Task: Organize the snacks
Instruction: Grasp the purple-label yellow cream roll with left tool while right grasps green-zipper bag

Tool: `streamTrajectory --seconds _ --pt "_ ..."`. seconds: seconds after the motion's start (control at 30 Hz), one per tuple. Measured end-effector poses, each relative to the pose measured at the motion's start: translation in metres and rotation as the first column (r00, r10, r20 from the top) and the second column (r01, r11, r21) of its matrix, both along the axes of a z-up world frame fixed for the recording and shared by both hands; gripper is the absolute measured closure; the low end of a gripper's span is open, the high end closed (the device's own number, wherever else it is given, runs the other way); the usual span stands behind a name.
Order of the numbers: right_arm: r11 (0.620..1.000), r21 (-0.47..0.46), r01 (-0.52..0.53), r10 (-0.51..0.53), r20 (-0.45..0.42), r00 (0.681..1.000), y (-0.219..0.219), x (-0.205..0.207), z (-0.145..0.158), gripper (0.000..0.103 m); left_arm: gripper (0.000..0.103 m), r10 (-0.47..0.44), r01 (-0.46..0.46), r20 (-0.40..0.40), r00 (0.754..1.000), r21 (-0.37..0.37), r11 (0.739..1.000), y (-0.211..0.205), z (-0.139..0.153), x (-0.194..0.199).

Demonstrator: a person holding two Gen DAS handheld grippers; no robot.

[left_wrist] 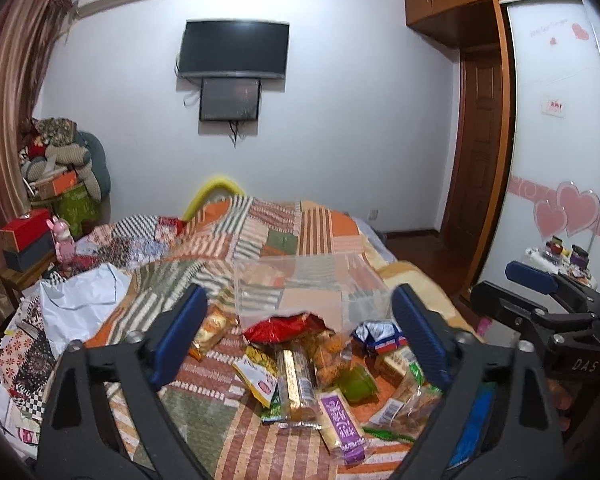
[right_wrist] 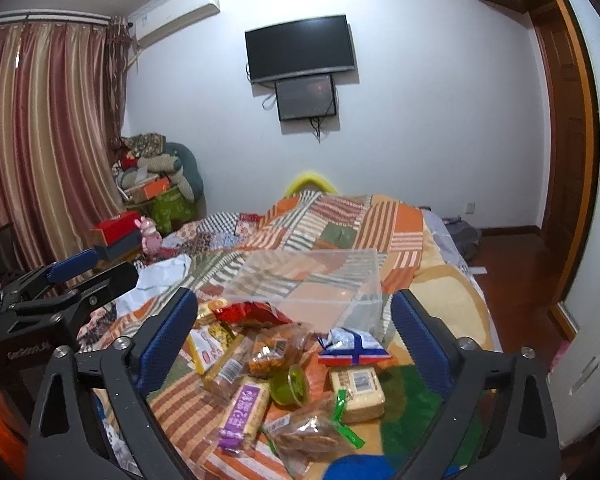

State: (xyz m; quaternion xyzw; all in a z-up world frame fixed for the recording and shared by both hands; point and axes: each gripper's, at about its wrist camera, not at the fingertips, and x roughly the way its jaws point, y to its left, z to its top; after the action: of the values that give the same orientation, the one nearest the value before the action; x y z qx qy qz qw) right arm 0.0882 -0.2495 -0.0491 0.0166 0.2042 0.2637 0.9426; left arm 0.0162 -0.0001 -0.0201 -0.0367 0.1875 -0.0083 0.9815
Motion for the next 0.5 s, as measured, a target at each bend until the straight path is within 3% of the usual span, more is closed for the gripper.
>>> streamTrajectory --seconds 0.17,0.3,0.5 --pt "0.998 -0.055 0.005 -0.008 -0.066 0.998 -0.005 0.01 -0.021 0.015 0.03 -0.029 0.029 -0.129 0.991 -0.007 1.0 0.002 -0.02 0.021" --pt "0.995 -0.095 0.002 -0.017 -0.152 0.988 -0.009 0.02 -0.045 0.019 0.041 -0.055 0.055 -0.239 0.97 -0.004 0.998 0.001 -0.043 0.037" --pt "0.992 -0.124 -0.027 -0.012 -0.31 0.951 -0.016 0.033 -0.084 0.027 0.046 -0.09 0.09 -0.363 0.927 -0.015 0.996 -0.006 -0.079 0.055"
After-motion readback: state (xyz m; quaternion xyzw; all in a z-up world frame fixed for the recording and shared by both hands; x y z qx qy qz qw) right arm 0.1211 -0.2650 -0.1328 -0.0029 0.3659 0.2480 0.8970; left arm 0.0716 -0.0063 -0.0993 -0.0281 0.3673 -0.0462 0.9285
